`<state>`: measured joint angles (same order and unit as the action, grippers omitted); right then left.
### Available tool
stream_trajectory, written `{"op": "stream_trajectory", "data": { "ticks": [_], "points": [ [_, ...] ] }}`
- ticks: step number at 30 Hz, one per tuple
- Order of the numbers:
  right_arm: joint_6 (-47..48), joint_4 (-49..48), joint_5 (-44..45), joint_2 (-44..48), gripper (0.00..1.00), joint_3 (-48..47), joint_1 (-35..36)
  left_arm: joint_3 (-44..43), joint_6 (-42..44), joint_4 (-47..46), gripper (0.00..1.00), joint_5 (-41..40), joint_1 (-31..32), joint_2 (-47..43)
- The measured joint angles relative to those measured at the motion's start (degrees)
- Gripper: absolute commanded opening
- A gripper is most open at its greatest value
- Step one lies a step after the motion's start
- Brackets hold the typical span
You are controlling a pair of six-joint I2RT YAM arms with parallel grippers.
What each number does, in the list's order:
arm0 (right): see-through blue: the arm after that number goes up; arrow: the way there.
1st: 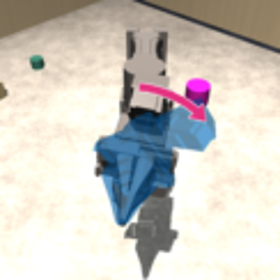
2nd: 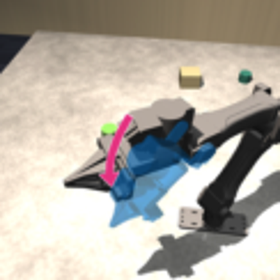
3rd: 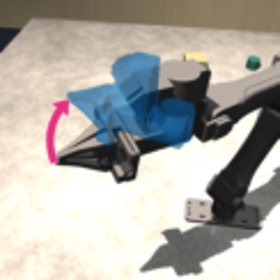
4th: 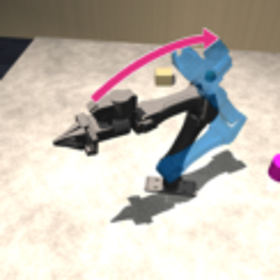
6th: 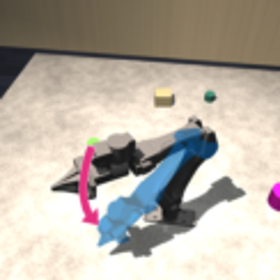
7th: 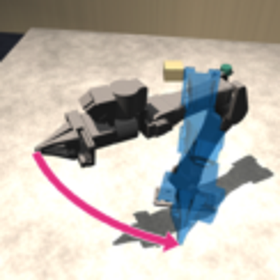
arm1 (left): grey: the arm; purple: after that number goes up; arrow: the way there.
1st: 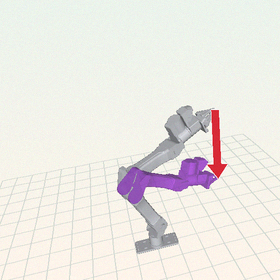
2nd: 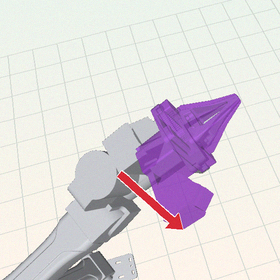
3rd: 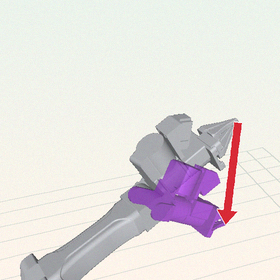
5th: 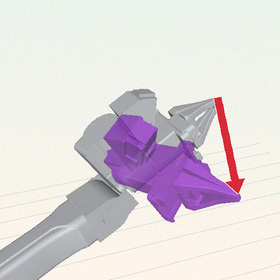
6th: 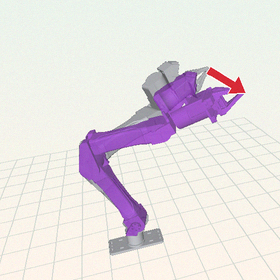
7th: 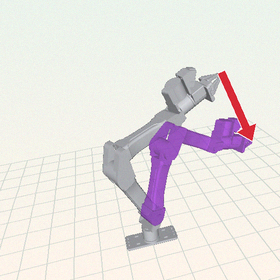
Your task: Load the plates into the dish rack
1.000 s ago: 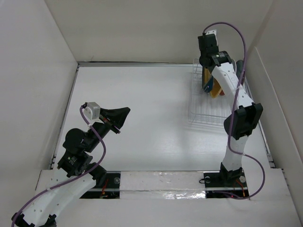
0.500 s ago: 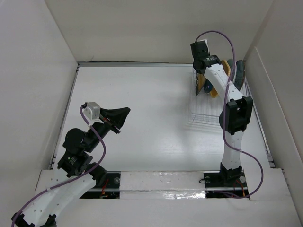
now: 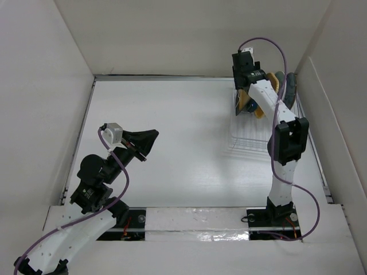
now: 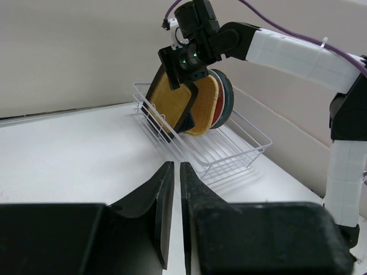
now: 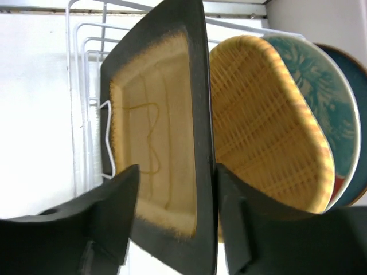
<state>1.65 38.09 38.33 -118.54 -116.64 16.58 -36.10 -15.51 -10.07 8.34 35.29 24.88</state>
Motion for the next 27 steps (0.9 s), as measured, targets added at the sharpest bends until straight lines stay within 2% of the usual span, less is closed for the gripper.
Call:
{"op": "stream_trajectory", "data": {
  "ticks": [6, 9, 11, 13, 14, 15, 16, 17, 19, 23, 26, 27],
  "points": [
    [-1.5, -3.2, -4.2, 9.0, 0.86, 5.2, 1.1, 0.0, 0.0, 0.0, 0.11, 0.0, 0.0, 0.5],
    [-2.8, -7.9, -6.2, 18.4, 0.9, 11.1, 2.6, 0.0, 0.2, 0.0, 0.16, -0.1, 0.0, 1.2],
    [-3.9, -14.3, -8.7, 27.7, 0.9, 19.0, 4.2, 0.0, 0.4, 0.0, 0.22, -0.2, 0.0, 1.7],
    [-5.6, -21.8, -11.9, 38.2, 0.82, 28.5, 6.3, 0.0, 0.7, 0.0, 0.27, -0.2, 0.0, 2.5],
    [-6.7, -27.1, -14.5, 43.5, 0.72, 34.0, 7.5, 0.0, 0.8, 0.0, 0.29, -0.2, 0.0, 2.9],
    [-8.1, -32.9, -17.7, 48.8, 0.29, 40.1, 8.4, 0.0, 1.1, 0.0, 0.31, -0.2, 0.0, 3.4],
    [-9.6, -37.3, -20.8, 53.4, 0.04, 45.7, 9.4, 0.0, 1.4, 0.1, 0.34, -0.3, 0.0, 3.9],
    [-11.6, -42.3, -24.1, 57.3, 0.0, 51.1, 10.2, 0.0, 1.6, 0.1, 0.35, -0.5, 0.0, 4.4],
    [-14.9, -50.7, -31.4, 62.2, 0.0, 59.5, 11.6, 0.0, 2.2, 0.2, 0.38, -1.2, 0.0, 5.3],
    [-17.7, -60.6, -43.0, 60.8, 0.0, 70.8, 17.1, 0.0, 3.5, 0.8, 0.4, -3.4, 0.0, 6.2],
    [-18.4, -61.9, -47.9, 57.6, 0.11, 78.1, 21.6, 0.0, 4.6, 0.9, 0.41, -5.7, 0.0, 6.4],
    [-18.6, -61.8, -48.9, 56.9, 0.2, 80.1, 22.9, 0.0, 4.9, 0.9, 0.42, -6.4, 0.0, 6.5]
  ]
}}
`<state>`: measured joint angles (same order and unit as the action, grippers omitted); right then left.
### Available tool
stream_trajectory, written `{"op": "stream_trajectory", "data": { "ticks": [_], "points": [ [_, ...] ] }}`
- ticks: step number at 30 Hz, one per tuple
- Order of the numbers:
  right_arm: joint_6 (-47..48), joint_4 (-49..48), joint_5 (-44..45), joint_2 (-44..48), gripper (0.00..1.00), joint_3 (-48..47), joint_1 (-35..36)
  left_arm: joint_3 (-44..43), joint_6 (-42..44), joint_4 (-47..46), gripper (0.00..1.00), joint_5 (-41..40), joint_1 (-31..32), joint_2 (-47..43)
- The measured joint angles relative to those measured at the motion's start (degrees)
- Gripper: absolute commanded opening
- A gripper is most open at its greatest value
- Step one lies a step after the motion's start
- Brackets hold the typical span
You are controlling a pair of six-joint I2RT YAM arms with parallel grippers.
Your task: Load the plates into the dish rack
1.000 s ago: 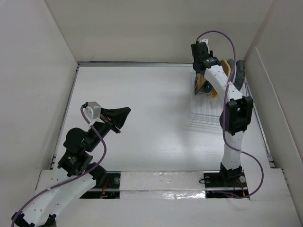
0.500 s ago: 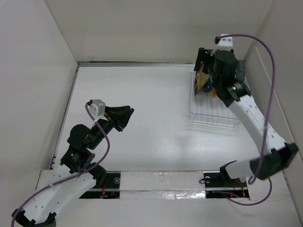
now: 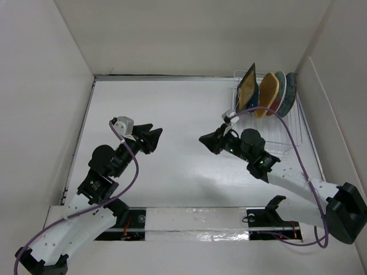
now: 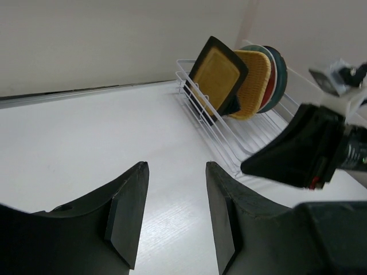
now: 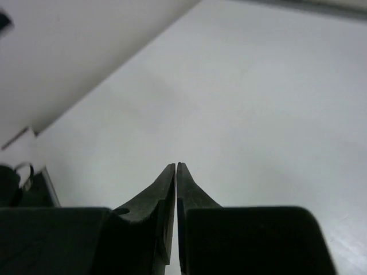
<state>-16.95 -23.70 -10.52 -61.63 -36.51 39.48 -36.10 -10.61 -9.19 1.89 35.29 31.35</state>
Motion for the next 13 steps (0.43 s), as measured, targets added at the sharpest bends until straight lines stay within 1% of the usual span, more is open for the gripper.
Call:
{"op": "stream_trajectory", "data": {
  "ticks": [2, 3, 6, 9, 13],
  "points": [
    [-0.3, -0.4, -1.1, -0.7, 0.27, 3.1, 1.5, 0.0, 0.8, 0.0, 0.42, -1.4, 0.0, 0.1],
    [-0.3, -0.8, -1.3, -0.9, 0.28, 4.1, 1.9, 0.0, 1.2, -0.2, 0.43, -1.9, 0.0, 0.3],
    [-0.2, -4.0, -1.5, -0.9, 0.26, 6.6, 1.9, 0.0, 2.8, -0.9, 0.43, -3.1, 0.0, 1.0],
    [-0.2, -6.2, -1.4, -0.9, 0.26, 8.2, 1.9, 0.1, 4.3, -1.7, 0.43, -4.2, 0.0, 1.9],
    [-0.4, -7.1, -1.4, -0.9, 0.27, 8.5, 2.1, 0.1, 5.6, -2.2, 0.43, -4.7, 0.0, 4.6]
  ]
}}
